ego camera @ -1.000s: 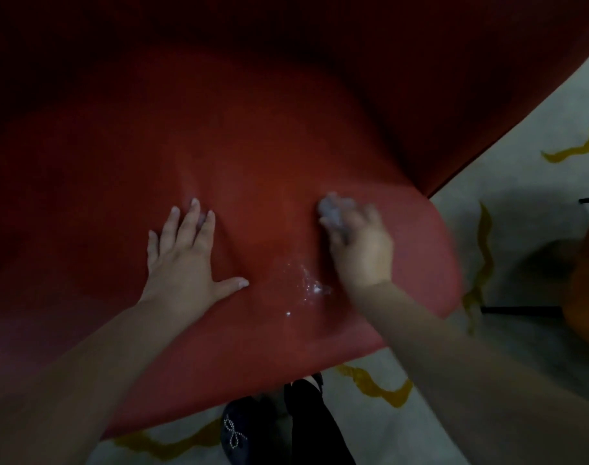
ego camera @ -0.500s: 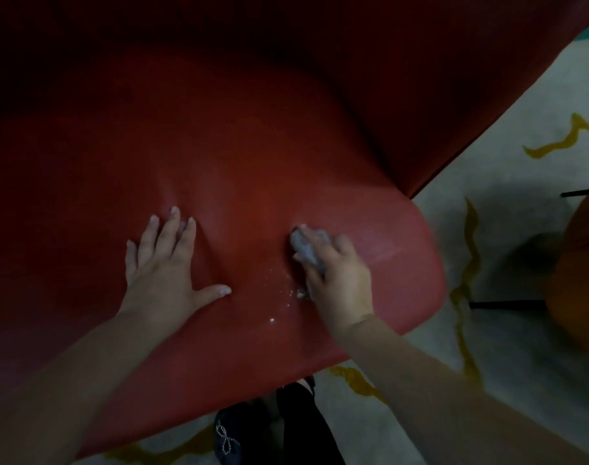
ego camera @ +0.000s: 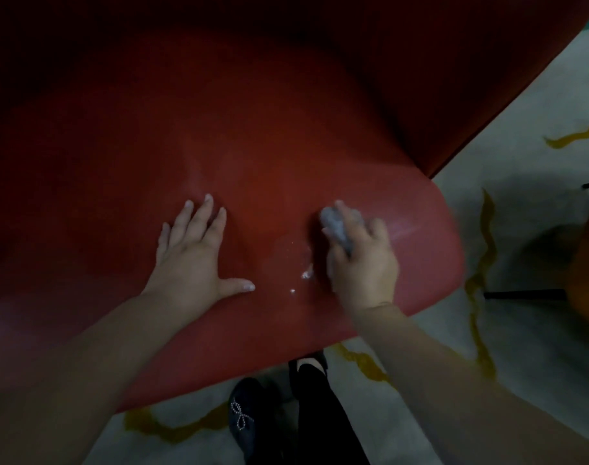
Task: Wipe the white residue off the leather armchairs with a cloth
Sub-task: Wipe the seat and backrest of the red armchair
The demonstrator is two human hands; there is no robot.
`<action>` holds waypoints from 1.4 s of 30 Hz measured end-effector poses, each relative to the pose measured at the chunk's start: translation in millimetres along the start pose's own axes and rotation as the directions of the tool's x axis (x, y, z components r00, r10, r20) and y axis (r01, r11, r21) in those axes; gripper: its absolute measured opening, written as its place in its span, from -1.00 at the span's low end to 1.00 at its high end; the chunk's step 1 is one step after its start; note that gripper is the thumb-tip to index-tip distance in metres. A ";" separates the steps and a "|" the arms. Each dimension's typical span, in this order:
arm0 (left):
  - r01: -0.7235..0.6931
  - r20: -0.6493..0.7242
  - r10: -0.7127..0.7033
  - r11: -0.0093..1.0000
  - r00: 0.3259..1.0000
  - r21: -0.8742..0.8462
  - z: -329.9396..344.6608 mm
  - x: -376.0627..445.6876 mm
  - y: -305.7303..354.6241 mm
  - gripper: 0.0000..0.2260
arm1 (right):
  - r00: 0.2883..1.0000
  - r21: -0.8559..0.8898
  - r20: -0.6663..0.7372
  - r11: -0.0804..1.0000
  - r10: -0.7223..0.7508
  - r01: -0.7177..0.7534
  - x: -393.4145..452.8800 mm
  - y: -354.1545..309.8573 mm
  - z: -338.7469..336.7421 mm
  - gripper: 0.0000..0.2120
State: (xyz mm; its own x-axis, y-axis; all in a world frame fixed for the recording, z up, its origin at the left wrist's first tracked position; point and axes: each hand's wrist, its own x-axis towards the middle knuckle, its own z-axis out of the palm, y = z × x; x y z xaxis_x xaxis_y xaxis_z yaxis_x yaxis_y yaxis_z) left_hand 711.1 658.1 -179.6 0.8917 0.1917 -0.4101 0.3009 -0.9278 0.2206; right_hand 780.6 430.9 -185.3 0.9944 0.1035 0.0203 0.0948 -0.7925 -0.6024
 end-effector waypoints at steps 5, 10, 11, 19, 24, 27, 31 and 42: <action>-0.034 -0.012 0.034 0.999 0.999 0.026 9.5 -26.3 -8.4 0.13 | 0.982 -0.083 -0.130 0.985 0.139 -0.151 -9.3 10.8 1.8 -0.54; -0.018 -0.039 0.018 1.000 0.999 -0.001 13.7 -37.8 -9.4 0.11 | 0.998 0.018 -0.068 1.000 -0.001 0.002 -35.3 -38.6 45.0 -0.57; -0.016 -0.039 0.015 1.000 0.999 -0.009 13.2 -38.0 -9.1 0.11 | 0.998 0.026 -0.036 0.999 -0.042 0.043 -37.6 -43.0 48.0 -0.56; -0.051 0.003 0.051 0.999 0.999 -0.018 6.4 -45.9 -21.2 0.06 | 0.764 -0.130 0.246 0.761 -0.596 0.635 -35.1 -25.9 29.7 -0.60; -0.048 -0.009 0.048 0.998 0.999 -0.048 7.5 -50.1 -24.7 0.05 | 0.948 -0.174 0.079 0.932 -0.308 0.317 -12.6 -26.0 26.5 -0.54; -0.028 -0.024 0.027 0.998 0.999 -0.059 9.3 -54.0 -27.2 0.06 | 0.982 -0.087 0.066 0.980 -0.174 0.179 -40.8 -48.2 43.2 -0.55; -0.012 -0.022 0.011 0.997 1.000 -0.081 9.8 -60.6 -33.2 0.06 | 0.967 0.039 0.081 0.970 -0.243 0.241 -66.3 -64.8 50.7 -0.56; -0.022 0.049 0.027 0.995 0.998 -0.101 11.3 -67.0 -46.5 0.07 | 0.988 -0.209 0.052 0.966 -0.146 0.154 -24.0 -35.7 28.1 -0.51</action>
State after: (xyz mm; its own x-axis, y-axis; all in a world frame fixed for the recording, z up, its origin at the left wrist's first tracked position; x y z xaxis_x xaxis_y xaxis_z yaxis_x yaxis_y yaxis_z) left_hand 633.5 684.7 -172.3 0.8817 0.1510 -0.4469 0.3143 -0.8946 0.3178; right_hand 752.1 473.5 -186.7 0.9660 0.2498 0.0665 0.2546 -0.8752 -0.4114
